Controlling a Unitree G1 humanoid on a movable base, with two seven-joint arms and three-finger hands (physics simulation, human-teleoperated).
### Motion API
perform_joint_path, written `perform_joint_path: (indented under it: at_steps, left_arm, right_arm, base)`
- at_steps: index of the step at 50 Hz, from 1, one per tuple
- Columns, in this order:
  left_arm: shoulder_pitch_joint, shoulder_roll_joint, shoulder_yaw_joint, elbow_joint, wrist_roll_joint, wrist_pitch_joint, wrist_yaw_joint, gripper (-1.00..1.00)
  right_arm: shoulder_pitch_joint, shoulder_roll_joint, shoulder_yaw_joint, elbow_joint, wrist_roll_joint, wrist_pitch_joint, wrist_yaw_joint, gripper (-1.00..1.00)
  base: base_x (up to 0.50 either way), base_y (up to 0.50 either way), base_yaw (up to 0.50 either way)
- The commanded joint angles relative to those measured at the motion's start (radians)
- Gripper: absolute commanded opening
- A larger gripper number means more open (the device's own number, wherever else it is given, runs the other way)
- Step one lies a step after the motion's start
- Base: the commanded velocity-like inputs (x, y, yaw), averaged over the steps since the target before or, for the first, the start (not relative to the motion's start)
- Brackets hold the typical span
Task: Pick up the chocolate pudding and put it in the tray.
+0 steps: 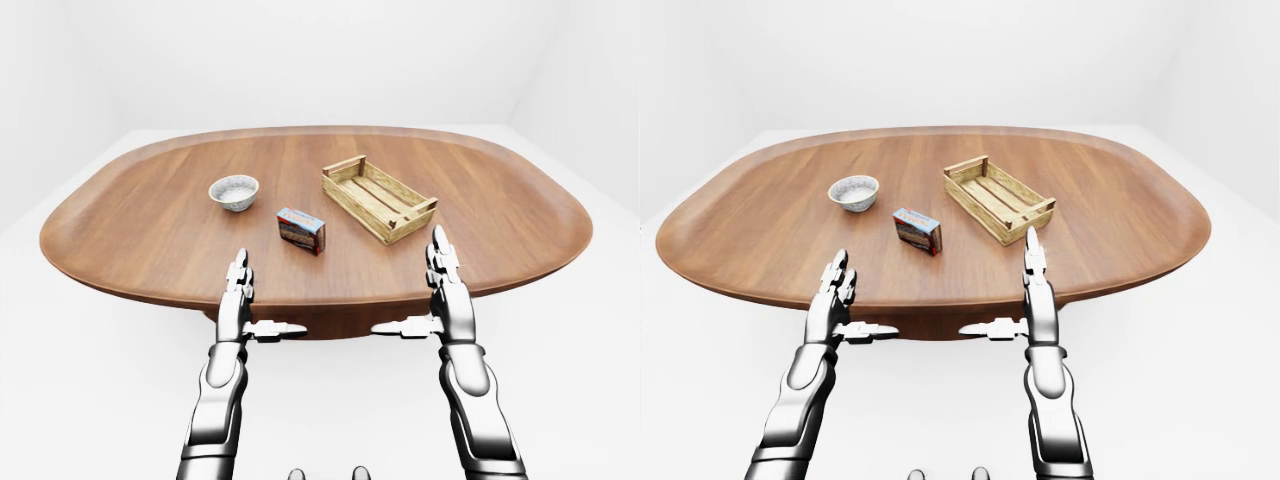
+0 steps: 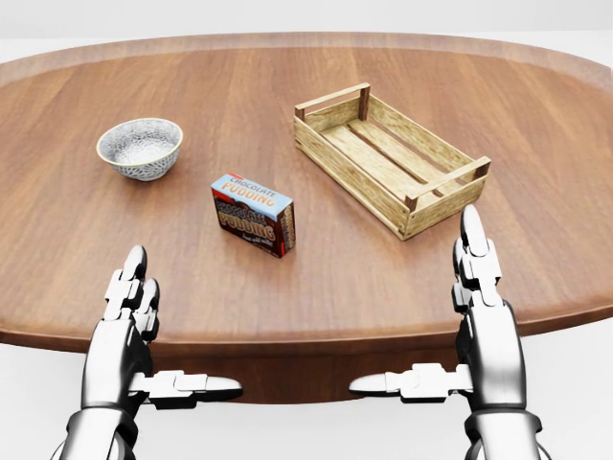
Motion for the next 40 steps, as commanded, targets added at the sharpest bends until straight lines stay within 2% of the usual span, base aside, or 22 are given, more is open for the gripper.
perform_joint_path:
  at_steps: [1,10,18,40]
  left_arm:
    - [-0.001,0.001,0.001,0.006,0.0,-0.004,0.001,1.0]
    - [-0.002,0.001,0.002,0.004,0.0,-0.001,0.001,1.0]
    - [-0.008,0.002,0.003,0.019,-0.001,-0.01,0.001,1.0]
    - [-0.001,0.001,0.002,-0.003,-0.002,0.008,0.001,1.0]
  right_arm:
    - [0.001,0.001,0.002,0.001,-0.001,0.0,0.001,1.0]
    - [-0.002,0.002,-0.001,0.003,0.007,0.0,0.001,1.0]
    - [-0.006,0.001,-0.004,0.018,0.012,0.0,0.0,1.0]
    - [0.009,0.004,-0.007,-0.036,0.015,0.0,-0.012,1.0]
  base:
    - [0.0,0.34,0.0]
    - [0.0,0.34,0.0]
    - [0.0,0.33,0.0]
    - [0.0,0.0,0.0]
